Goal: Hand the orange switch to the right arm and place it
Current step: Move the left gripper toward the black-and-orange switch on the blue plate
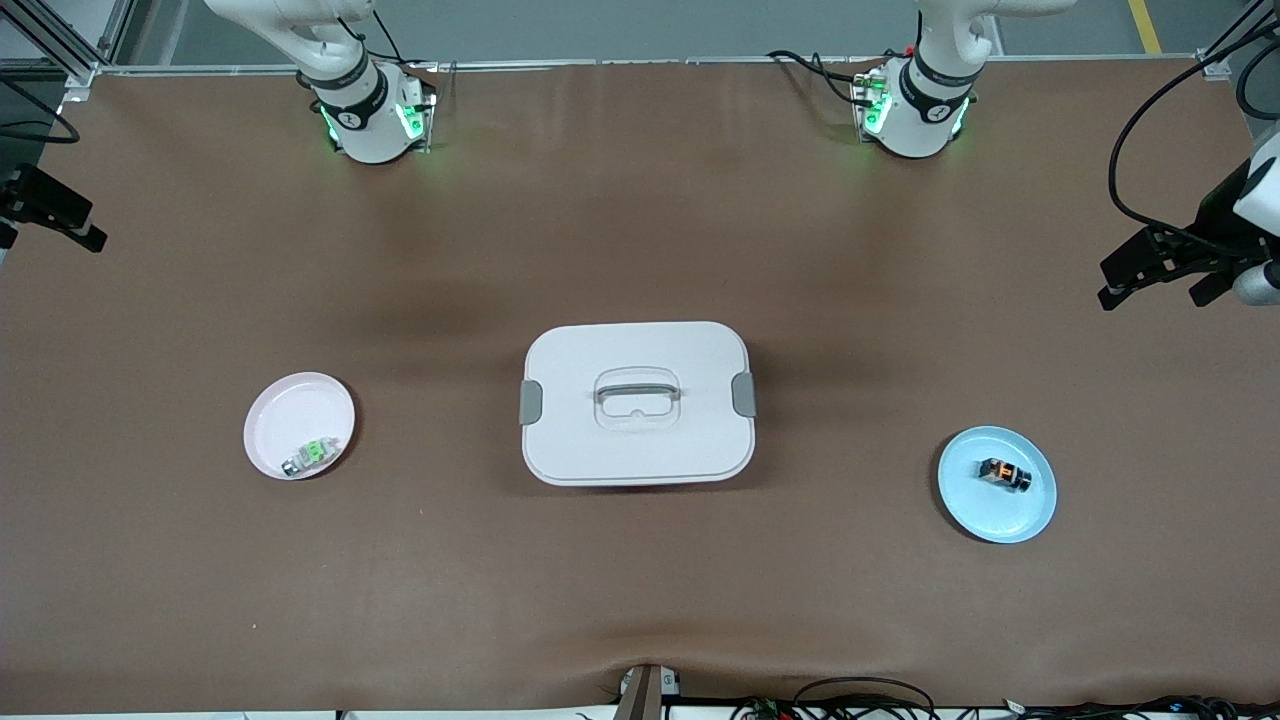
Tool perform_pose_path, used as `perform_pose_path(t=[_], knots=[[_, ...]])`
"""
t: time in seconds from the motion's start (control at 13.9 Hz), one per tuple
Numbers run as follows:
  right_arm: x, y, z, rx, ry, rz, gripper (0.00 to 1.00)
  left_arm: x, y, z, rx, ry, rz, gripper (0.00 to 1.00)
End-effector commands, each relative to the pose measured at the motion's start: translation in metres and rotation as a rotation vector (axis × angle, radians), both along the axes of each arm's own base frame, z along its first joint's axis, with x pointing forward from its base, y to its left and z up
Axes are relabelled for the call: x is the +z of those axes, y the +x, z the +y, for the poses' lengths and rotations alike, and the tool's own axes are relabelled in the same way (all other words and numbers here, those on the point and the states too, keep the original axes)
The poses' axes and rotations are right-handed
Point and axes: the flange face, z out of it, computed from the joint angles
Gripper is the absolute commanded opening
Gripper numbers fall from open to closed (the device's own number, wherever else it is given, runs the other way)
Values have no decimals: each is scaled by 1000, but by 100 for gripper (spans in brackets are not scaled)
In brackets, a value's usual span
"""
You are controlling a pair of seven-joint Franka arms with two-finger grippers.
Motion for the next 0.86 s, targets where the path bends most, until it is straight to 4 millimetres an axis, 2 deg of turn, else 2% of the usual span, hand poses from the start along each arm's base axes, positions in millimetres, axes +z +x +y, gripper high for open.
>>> perform_pose_path(t=[0.0,0.22,0.58,0.79], knots=[[-2,-5,0,-6,10,8,100,1,0,1,-7,-3,-1,100],[-2,-5,-10,-19,10,4,100,4,4,0,-8,-2,-13,100],[-1,-5,-10,-17,9,-2,100,-2,11,0,12,-13,-6,100],[-3,-5,-9,-17,10,6,100,-7,24,2,18,-14,-5,100]])
